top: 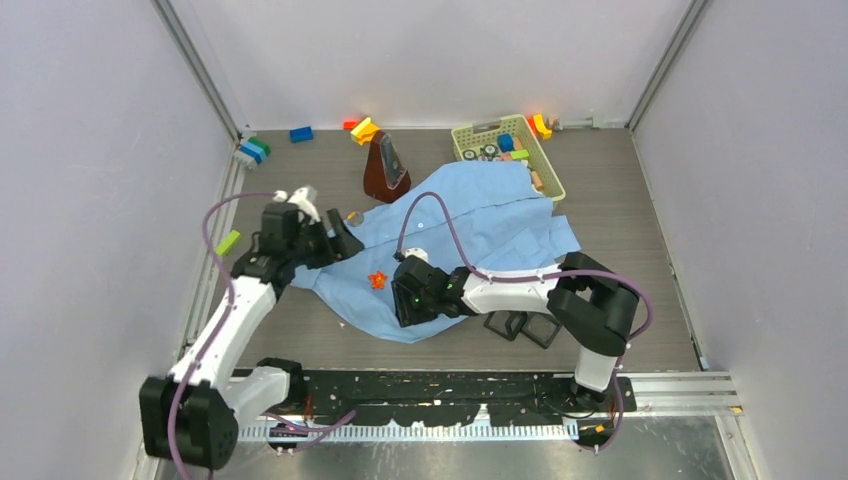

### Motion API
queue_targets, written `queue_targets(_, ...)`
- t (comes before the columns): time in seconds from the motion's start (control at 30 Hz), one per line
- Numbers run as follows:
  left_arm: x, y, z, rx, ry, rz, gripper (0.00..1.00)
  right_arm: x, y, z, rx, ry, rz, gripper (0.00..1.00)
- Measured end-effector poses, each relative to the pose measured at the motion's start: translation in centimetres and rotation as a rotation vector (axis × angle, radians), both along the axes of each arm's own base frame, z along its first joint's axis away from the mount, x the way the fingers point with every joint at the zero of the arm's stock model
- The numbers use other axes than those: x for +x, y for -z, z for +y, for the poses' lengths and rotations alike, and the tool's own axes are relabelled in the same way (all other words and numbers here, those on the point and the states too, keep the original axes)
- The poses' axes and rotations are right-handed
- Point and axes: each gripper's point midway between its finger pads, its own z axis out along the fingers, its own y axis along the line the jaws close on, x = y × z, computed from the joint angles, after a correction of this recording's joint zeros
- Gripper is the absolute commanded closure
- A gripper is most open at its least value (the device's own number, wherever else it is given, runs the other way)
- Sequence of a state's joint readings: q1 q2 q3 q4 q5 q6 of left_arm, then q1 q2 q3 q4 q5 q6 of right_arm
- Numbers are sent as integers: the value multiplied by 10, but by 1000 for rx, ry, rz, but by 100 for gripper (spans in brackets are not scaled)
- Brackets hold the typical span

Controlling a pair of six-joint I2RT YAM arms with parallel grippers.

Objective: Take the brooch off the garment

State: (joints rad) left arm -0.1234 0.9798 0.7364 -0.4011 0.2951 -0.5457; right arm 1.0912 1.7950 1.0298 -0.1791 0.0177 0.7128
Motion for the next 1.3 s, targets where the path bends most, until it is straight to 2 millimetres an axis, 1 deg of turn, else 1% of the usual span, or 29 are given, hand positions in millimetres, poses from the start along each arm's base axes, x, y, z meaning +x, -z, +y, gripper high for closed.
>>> queue_targets(0.03, 0, 6, -13, 6, 47, 22, 23, 0, -2, -2, 0, 5, -6, 40)
queue_targets(0.07, -2, 15, -26, 12, 90, 50, 23, 0, -2, -7, -8, 12, -12, 31)
queue_targets(0.1, -5, 25, -36, 21, 124, 81, 23, 0, -5, -13, -16, 20, -23, 28)
queue_targets(0.13, -8, 33, -43, 28, 150, 107, 23, -1, -7, -22, -34, 31, -33, 20)
queue_targets(0.17, -13, 43, -53, 39, 185, 139, 23, -2, -11, -33, -54, 43, -44, 17)
queue_targets(0.2, -15, 48, -58, 44, 204, 155, 23, -3, -14, -41, -69, 56, -50, 9)
queue_targets(0.23, -19, 53, -64, 49, 224, 166, 22, -3, -22, -54, -91, 74, -72, 6)
queue_targets(0.27, -21, 56, -67, 54, 237, 173, 22, -3, -29, -63, -99, 91, -84, 4)
queue_targets(0.33, -25, 61, -72, 72, 258, 173, 21, -1, -48, -83, -115, 139, -126, 3)
queue_targets(0.43, -30, 66, -79, 127, 291, 156, 20, 3, -81, -114, -124, 253, -183, 6)
queue_targets(0.47, -31, 68, -80, 147, 301, 151, 20, 3, -89, -126, -136, 299, -193, 8)
queue_targets(0.5, -32, 70, -81, 163, 309, 148, 21, 3, -94, -135, -150, 337, -196, 12)
queue_targets(0.57, -36, 79, -82, 190, 326, 160, 23, 1, -99, -159, -210, 440, -191, 16)
queue_targets(0.67, -46, 97, -75, 216, 329, 199, 26, -4, -99, -189, -304, 561, -172, 17)
queue_targets(0.77, -58, 108, -71, 217, 334, 234, 30, -11, -95, -209, -371, 623, -159, 19)
queue_targets(0.87, -73, 108, -73, 204, 359, 243, 34, -14, -90, -219, -398, 659, -150, 20)
queue_targets(1.03, -89, 96, -80, 167, 395, 232, 41, -16, -85, -225, -414, 691, -137, 23)
queue_targets(1.17, -104, 104, -78, 129, 373, 286, 47, -18, -75, -229, -432, 705, -127, 27)
queue_targets(1.2, -108, 108, -78, 120, 366, 310, 48, -19, -71, -230, -442, 706, -123, 30)
queue_targets(1.23, -111, 111, -78, 115, 365, 324, 51, -20, -67, -231, -449, 707, -119, 33)
queue_targets(1.27, -114, 113, -78, 109, 365, 336, 55, -21, -62, -232, -455, 709, -113, 41)
queue_targets(1.3, -116, 115, -77, 105, 361, 348, 60, -21, -59, -233, -460, 709, -109, 45)
